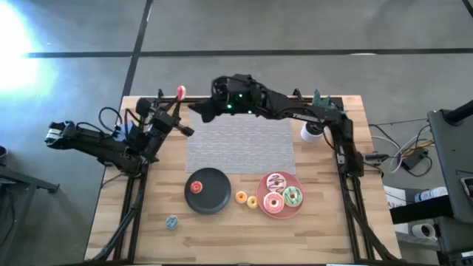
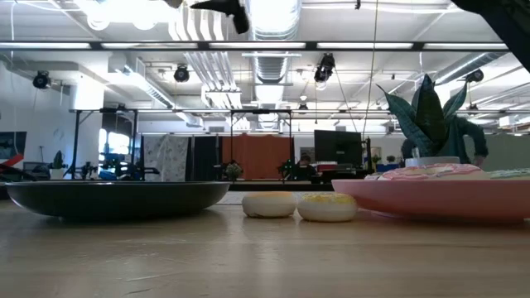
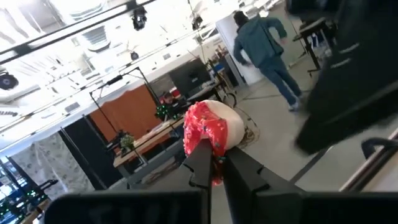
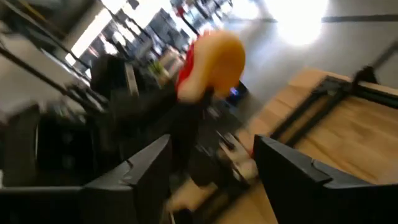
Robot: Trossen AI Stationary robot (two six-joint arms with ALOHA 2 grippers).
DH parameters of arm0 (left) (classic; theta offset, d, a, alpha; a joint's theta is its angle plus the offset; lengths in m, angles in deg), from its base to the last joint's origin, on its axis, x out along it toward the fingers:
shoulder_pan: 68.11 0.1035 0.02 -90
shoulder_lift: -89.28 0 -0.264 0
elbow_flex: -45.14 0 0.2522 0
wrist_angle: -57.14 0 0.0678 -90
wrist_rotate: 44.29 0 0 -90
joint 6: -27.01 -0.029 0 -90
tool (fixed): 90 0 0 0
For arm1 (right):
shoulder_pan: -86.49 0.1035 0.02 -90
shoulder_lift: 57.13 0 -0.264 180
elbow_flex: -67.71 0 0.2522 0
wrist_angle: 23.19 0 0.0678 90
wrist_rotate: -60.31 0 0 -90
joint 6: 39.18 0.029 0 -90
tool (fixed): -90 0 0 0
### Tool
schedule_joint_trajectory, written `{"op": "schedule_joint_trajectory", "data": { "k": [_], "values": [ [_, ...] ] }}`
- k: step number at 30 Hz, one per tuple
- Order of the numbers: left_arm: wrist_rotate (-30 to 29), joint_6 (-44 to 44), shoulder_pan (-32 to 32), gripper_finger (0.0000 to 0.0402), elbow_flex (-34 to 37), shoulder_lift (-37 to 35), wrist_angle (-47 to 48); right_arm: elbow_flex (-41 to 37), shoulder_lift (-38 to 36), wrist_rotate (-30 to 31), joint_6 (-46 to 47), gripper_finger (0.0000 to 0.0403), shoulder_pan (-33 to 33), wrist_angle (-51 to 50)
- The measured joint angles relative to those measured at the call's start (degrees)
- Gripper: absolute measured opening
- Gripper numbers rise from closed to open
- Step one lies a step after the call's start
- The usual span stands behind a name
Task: Pick & Place donuts
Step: Put the small red donut on the black plate
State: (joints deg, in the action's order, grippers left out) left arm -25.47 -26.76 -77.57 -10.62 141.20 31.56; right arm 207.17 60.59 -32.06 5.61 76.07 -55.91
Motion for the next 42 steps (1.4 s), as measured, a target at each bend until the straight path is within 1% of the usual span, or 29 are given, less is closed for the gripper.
{"op": "schedule_joint_trajectory", "data": {
  "k": [3,5,7,9,13,17,19,21,25,28,32,36,39,42],
  "values": [
    [-1.2,1.7,-0.4,0.0004,0.0,0.2,2.4,0.0,-3.1,1.3,-4.7,0.0232,0.0,-7.5],
    [-1.6,4.4,-0.9,0.0004,0.0,0.2,5.7,0.0,-5.5,4.2,-6.9,0.0235,0.0,-12.8],
    [-1.5,8.9,-1.8,0.0004,0.0,0.2,11.2,0.0,-7.8,8.0,-9.0,0.0237,0.0,-17.8],
    [0.0,16.0,-3.0,0.0004,0.0,0.5,18.9,0.0,-9.9,12.1,-10.3,0.0237,0.4,-22.7],
    [4.3,32.4,-6.0,0.0004,-0.1,1.5,33.8,0.0,-14.2,20.6,-10.7,0.0233,1.7,-33.4],
    [9.9,45.0,-8.7,0.0004,-0.7,3.3,44.3,0.1,-16.9,27.8,-7.3,0.0229,4.3,-45.3],
    [14.8,50.7,-9.7,0.0004,-0.9,4.2,48.5,0.1,-17.5,30.0,-4.1,0.0229,5.9,-51.2],
    [21.8,56.2,-10.4,0.0004,-0.9,5.4,52.8,0.1,-17.6,31.9,-0.5,0.0228,7.5,-56.2],
    [36.6,65.9,-11.1,0.0004,-0.8,9.4,59.3,0.1,-17.5,33.4,5.6,0.0228,10.4,-63.9],
    [43.3,69.0,-11.6,0.0004,-0.4,13.1,60.3,-0.9,-17.5,32.1,7.2,0.0228,12.7,-66.1],
    [46.4,71.1,-11.8,0.0004,0.5,18.0,60.4,-4.0,-17.8,31.9,7.5,0.0228,15.0,-66.6],
    [49.6,76.1,-11.9,0.0004,0.7,23.0,60.4,-7.4,-18.7,30.5,6.3,0.0228,16.2,-66.5],
    [49.0,79.1,-12.0,0.0004,0.7,26.1,60.1,-10.4,-19.6,29.3,5.4,0.0228,17.0,-66.3],
    [45.3,80.5,-11.9,0.0004,0.3,29.2,60.1,-13.4,-20.9,29.3,5.3,0.0228,18.2,-65.6]
  ]
}}
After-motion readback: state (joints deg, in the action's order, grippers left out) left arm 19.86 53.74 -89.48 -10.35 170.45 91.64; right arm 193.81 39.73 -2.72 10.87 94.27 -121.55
